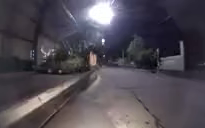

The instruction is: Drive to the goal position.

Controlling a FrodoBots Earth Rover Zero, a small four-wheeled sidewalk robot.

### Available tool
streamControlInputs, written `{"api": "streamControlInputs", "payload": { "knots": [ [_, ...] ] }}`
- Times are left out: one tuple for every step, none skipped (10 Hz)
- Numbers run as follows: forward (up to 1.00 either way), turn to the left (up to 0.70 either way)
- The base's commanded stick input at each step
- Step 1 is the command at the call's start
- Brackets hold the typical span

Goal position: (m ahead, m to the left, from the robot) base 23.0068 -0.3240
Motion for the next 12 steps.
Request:
{"api": "streamControlInputs", "payload": {
  "knots": [
    [0.50,0.00],
    [0.50,0.00],
    [0.50,0.00],
    [0.50,0.00],
    [0.50,0.00],
    [0.50,0.00],
    [0.50,0.00],
    [0.50,0.00],
    [0.50,0.00],
    [0.50,0.00],
    [0.50,0.00],
    [0.50,0.00]
  ]
}}
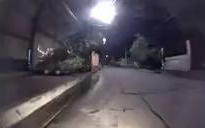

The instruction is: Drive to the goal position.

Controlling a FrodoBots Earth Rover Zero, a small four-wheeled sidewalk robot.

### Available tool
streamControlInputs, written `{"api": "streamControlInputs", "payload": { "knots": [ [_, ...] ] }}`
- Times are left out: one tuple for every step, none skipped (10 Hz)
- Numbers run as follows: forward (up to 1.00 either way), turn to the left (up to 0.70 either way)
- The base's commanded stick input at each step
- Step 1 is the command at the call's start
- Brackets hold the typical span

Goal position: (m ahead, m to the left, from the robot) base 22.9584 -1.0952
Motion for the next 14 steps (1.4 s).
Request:
{"api": "streamControlInputs", "payload": {
  "knots": [
    [0.50,0.00],
    [0.50,0.00],
    [0.50,0.00],
    [0.50,0.00],
    [0.50,0.00],
    [0.50,0.00],
    [0.50,0.00],
    [0.50,0.00],
    [0.50,0.00],
    [0.50,0.00],
    [0.50,0.00],
    [0.50,0.00],
    [0.50,0.00],
    [0.50,0.00]
  ]
}}
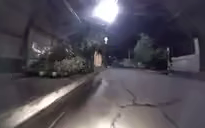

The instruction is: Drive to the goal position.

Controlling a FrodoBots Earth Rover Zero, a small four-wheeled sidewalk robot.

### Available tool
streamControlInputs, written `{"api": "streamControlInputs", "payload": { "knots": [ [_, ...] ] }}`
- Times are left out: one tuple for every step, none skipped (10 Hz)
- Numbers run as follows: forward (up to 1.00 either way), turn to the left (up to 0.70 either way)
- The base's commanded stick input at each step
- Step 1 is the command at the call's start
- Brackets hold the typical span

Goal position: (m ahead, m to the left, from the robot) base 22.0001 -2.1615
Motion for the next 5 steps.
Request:
{"api": "streamControlInputs", "payload": {
  "knots": [
    [0.50,0.00],
    [0.50,0.00],
    [0.50,0.00],
    [0.50,0.00],
    [0.50,0.00]
  ]
}}
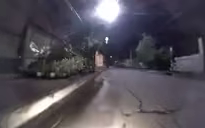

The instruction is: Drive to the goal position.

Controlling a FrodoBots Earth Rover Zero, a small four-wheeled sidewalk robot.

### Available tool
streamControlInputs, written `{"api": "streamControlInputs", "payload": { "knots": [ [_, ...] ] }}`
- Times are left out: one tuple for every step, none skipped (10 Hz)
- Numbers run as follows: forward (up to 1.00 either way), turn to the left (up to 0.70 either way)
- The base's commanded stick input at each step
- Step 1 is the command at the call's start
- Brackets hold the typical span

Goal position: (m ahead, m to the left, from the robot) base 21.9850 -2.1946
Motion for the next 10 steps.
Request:
{"api": "streamControlInputs", "payload": {
  "knots": [
    [0.50,0.00],
    [0.50,0.00],
    [0.50,0.00],
    [0.50,0.00],
    [0.50,0.00],
    [0.50,0.00],
    [0.50,0.00],
    [0.50,-0.14],
    [0.50,-0.49],
    [0.50,-0.50]
  ]
}}
